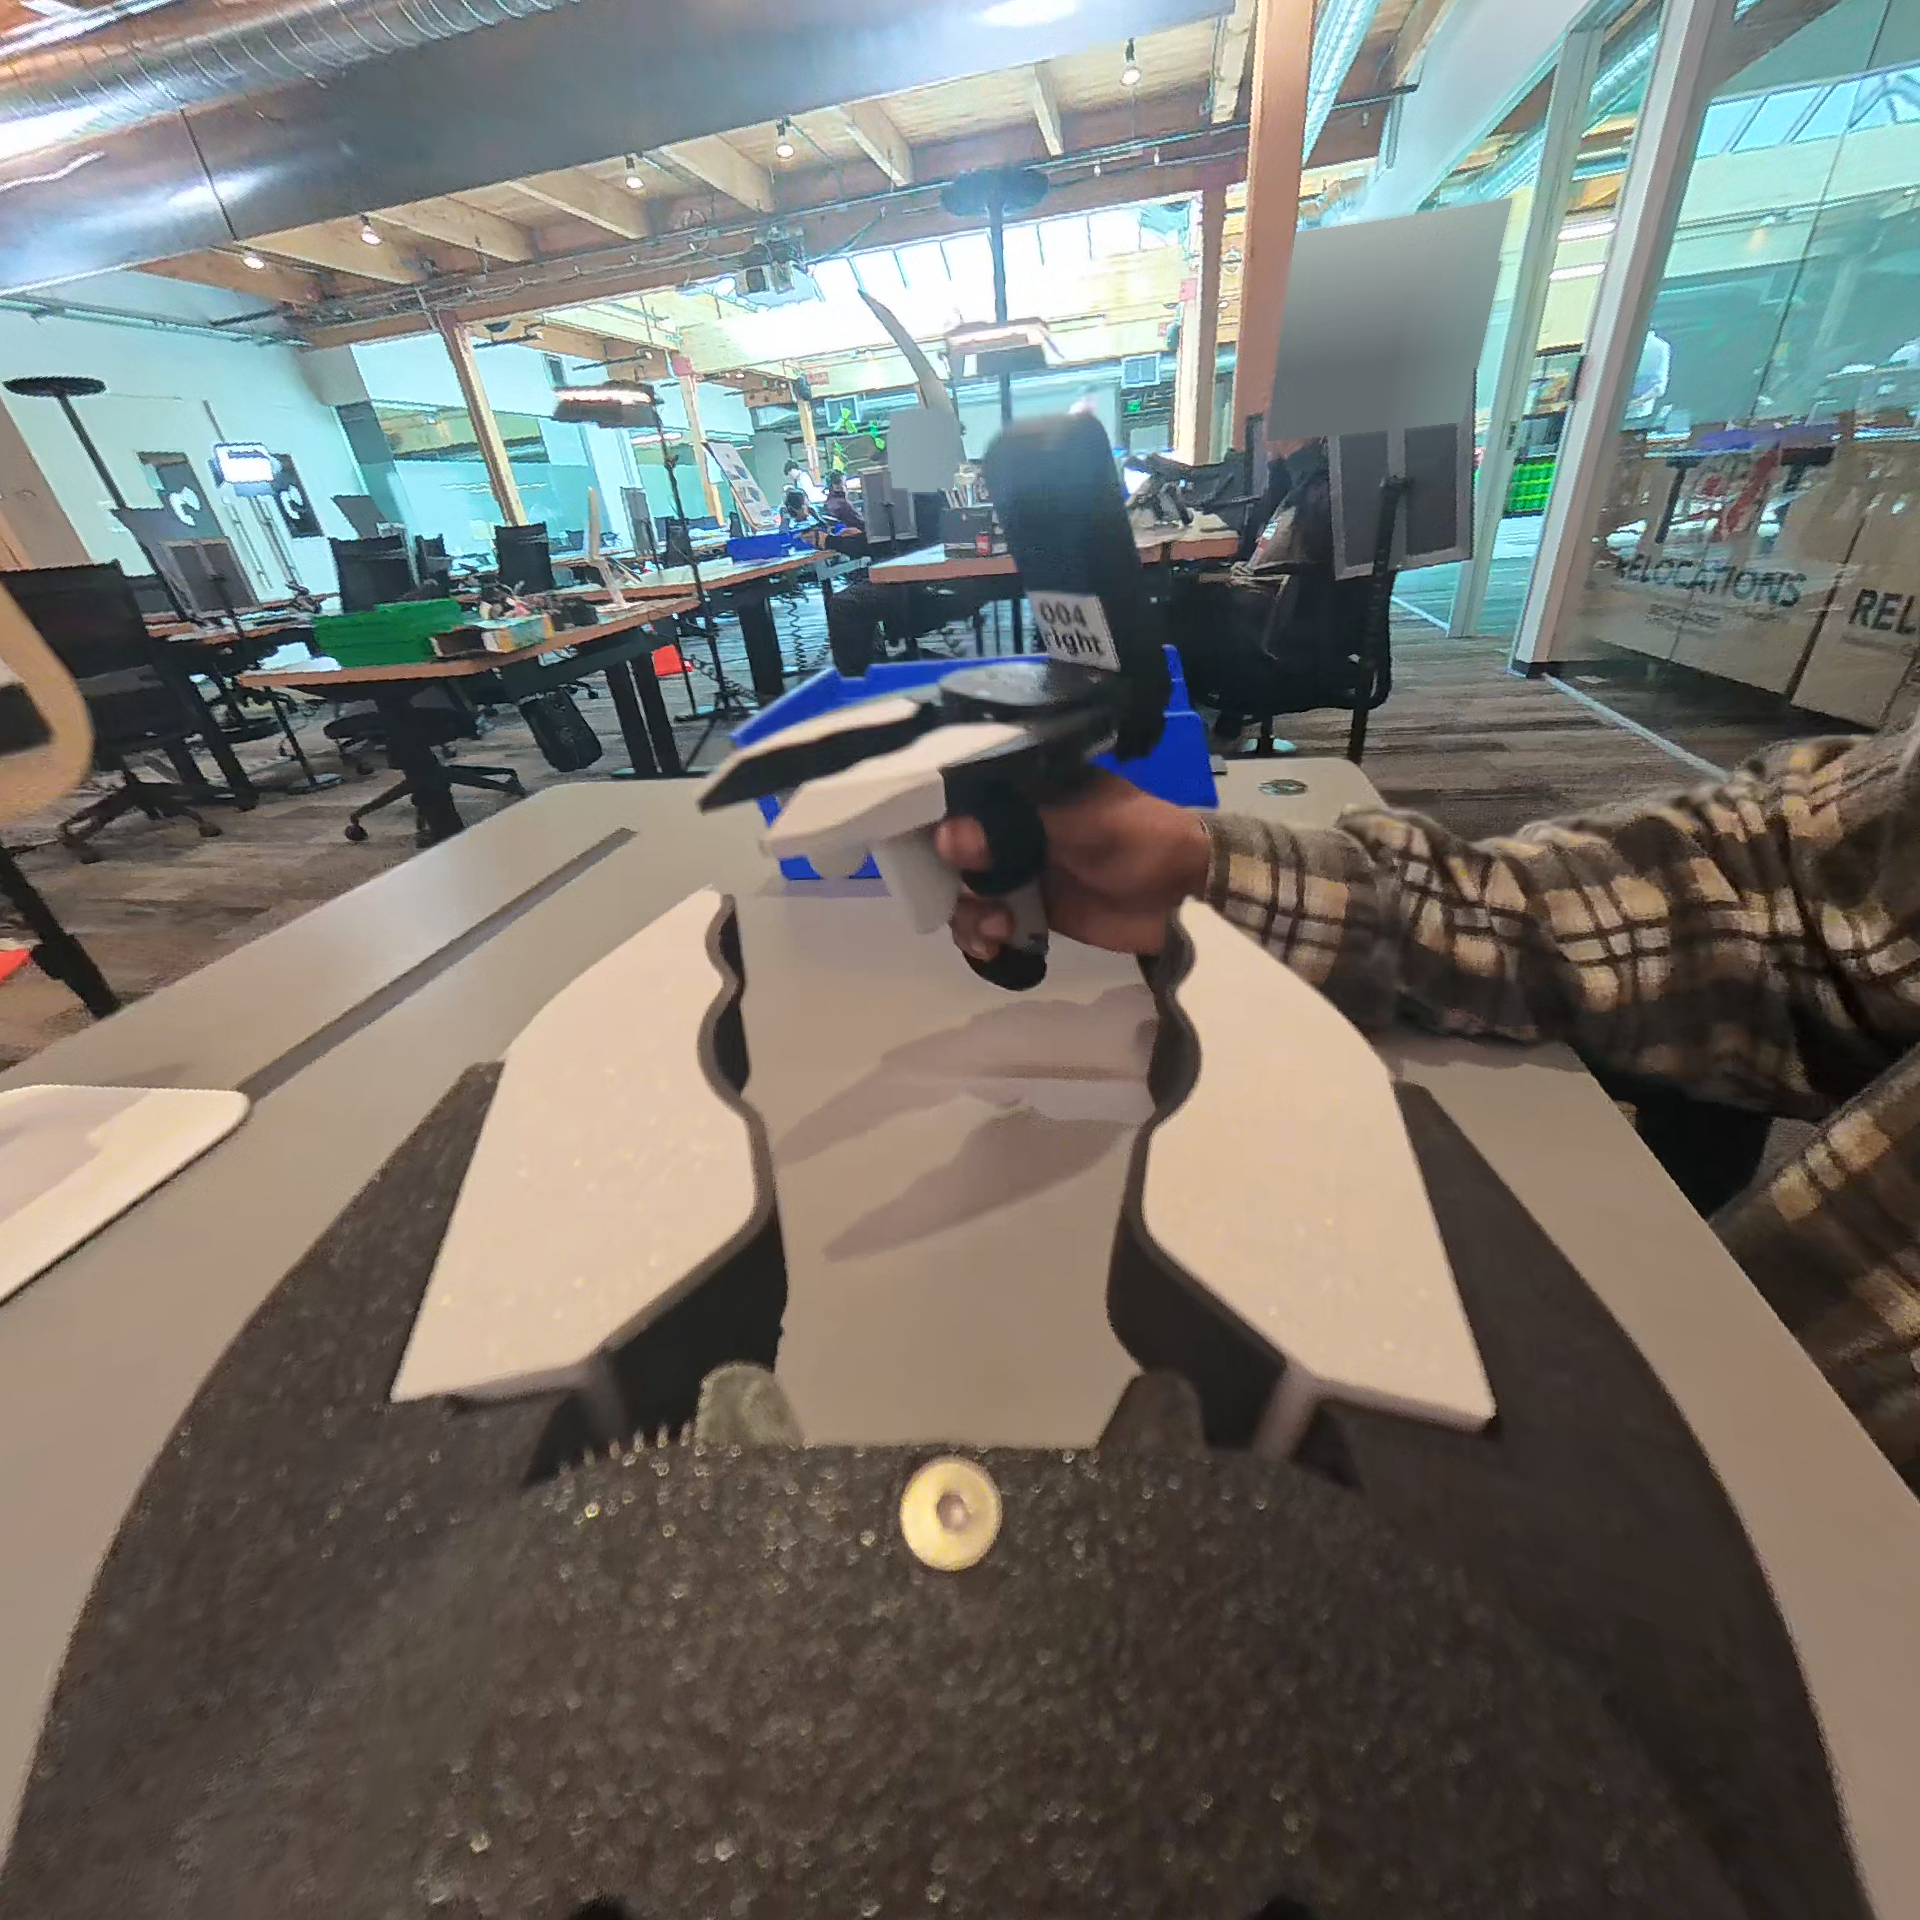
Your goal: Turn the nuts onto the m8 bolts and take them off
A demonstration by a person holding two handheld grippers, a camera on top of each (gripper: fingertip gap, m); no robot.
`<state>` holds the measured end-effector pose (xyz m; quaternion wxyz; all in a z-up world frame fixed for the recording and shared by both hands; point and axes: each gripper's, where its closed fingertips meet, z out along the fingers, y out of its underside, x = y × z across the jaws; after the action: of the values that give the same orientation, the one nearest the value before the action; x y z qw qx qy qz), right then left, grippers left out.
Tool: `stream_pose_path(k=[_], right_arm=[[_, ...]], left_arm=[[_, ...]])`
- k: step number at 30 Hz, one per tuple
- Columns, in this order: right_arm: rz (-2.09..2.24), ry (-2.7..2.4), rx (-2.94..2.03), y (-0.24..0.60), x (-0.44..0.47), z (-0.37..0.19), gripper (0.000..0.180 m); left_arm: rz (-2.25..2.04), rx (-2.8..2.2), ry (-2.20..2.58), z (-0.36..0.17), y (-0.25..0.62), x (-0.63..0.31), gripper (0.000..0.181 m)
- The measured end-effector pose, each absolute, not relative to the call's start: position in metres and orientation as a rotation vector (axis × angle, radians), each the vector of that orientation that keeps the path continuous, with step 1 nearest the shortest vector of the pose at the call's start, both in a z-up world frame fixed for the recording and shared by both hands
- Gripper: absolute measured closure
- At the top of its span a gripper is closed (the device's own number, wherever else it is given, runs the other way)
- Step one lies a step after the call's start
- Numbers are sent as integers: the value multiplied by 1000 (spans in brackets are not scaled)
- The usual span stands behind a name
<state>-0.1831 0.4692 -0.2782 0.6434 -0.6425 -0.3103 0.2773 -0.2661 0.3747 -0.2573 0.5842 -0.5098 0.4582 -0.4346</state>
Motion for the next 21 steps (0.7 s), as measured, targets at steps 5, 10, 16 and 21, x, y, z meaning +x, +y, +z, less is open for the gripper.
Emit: stream_pose_path(k=[5, 10, 16, 21], right_arm=[[531, -717, -1411, 469, -171, -280, 135], [539, -712, -1400, 468, -174, -282, 138], [528, -765, -1414, 465, -188, -289, 138], [509, -794, -1408, 459, -195, -284, 138]], left_arm=[[-885, -1200, 1015, -207, 380, -320, 107], [-510, -1306, 936, -150, 392, -448, 110], [-155, -1774, 889, -186, 428, -632, 125], [-16, -2259, 987, -288, 443, -722, 130]])
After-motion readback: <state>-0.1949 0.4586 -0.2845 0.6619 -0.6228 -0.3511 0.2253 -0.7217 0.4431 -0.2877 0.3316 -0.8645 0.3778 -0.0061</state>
